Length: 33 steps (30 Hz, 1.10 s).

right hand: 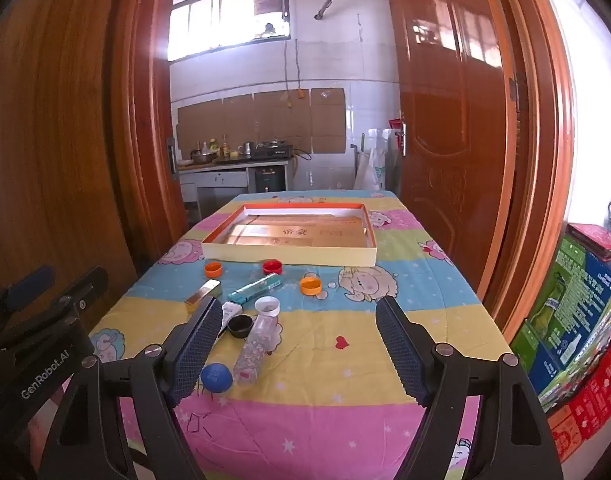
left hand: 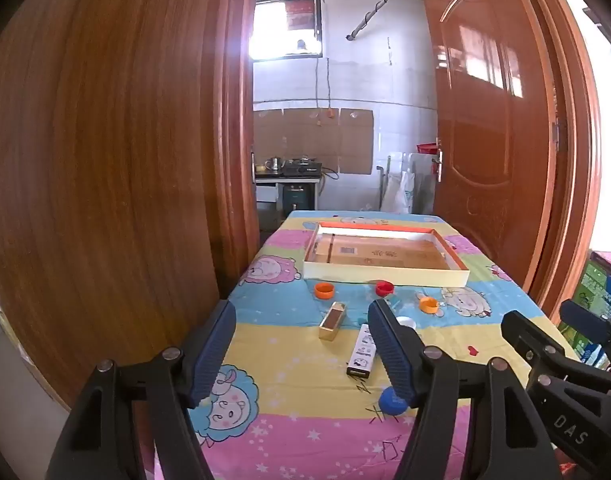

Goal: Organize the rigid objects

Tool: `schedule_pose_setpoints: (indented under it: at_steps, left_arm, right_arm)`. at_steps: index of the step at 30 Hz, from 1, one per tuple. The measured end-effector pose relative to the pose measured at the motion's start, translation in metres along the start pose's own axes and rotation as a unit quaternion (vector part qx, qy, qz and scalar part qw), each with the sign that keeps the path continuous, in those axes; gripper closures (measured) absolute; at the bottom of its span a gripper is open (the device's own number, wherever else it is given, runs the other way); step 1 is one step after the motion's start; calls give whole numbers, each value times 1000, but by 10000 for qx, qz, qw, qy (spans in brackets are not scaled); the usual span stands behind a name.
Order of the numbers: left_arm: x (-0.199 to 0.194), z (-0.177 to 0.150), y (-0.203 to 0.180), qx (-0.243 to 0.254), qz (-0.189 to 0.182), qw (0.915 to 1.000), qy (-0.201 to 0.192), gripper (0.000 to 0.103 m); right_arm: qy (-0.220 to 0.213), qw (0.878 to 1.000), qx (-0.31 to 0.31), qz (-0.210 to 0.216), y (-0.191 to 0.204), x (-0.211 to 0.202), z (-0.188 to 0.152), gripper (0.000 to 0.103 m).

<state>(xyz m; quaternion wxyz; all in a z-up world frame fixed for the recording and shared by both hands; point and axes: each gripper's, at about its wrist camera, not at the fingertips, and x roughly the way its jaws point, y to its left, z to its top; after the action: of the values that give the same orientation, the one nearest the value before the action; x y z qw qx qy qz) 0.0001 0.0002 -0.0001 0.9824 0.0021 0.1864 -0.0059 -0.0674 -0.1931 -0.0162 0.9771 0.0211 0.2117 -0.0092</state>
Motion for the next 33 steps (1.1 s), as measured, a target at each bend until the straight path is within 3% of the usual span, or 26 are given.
schedule_pose_setpoints:
  at_steps: [33]
  left_arm:
    - [1,-5,-1,-137,57,9998,92,34]
  right_arm:
    - [173,9996,195,71,-5,3,-4,23]
